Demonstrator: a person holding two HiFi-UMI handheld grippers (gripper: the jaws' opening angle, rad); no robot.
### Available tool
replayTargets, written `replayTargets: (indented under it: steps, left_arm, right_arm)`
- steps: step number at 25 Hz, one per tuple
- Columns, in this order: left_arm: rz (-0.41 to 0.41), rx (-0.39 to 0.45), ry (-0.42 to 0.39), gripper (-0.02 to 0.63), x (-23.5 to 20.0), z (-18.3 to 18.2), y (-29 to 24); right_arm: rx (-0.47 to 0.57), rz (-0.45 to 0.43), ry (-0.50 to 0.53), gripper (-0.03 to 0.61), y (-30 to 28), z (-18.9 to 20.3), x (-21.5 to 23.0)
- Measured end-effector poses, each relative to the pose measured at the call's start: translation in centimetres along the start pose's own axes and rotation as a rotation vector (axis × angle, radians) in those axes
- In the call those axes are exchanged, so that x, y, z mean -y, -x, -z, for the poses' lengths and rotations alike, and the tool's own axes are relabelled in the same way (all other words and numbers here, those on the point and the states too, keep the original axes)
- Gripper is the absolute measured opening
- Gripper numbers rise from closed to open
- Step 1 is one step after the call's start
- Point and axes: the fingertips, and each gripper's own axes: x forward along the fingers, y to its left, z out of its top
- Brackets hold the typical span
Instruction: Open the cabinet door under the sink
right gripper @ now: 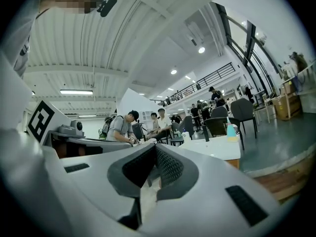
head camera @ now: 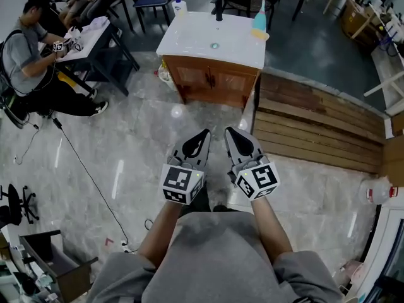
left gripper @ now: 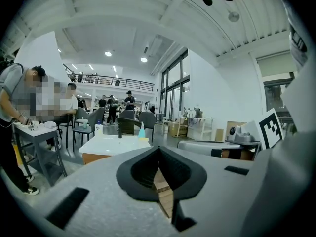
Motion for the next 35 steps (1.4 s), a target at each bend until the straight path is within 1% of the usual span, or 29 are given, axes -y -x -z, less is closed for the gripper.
replayTargets:
  steps: [4, 10, 19, 35]
  left_arm:
    - [0.015, -0.006, -0.007, 0.008, -1.6, 0.1, -2.0]
    - [0.025, -0.025, 0.008, 0.008, -5.7, 0.3, -5.5]
    - [0.076, -0.075, 0.011, 0.008, -11.3, 1.0, -10.9]
    - [0.208, -0.164, 0.037, 0.008, -19.2, 2.8, -17.7]
  right_arm:
    - [-0.001, 0.021, -0.019, 0.009, -2.3, 0.4, 1.8]
    - [-0.013, 0.043, -0.051, 0.009, -6.7, 1.0, 3.9]
    - [-0.022, 0.107, -0.108, 0.009, -13.3, 2.0, 7.2]
    - [-0.066, 0.248, -0.174, 0.009, -22.6, 3.8, 10.9]
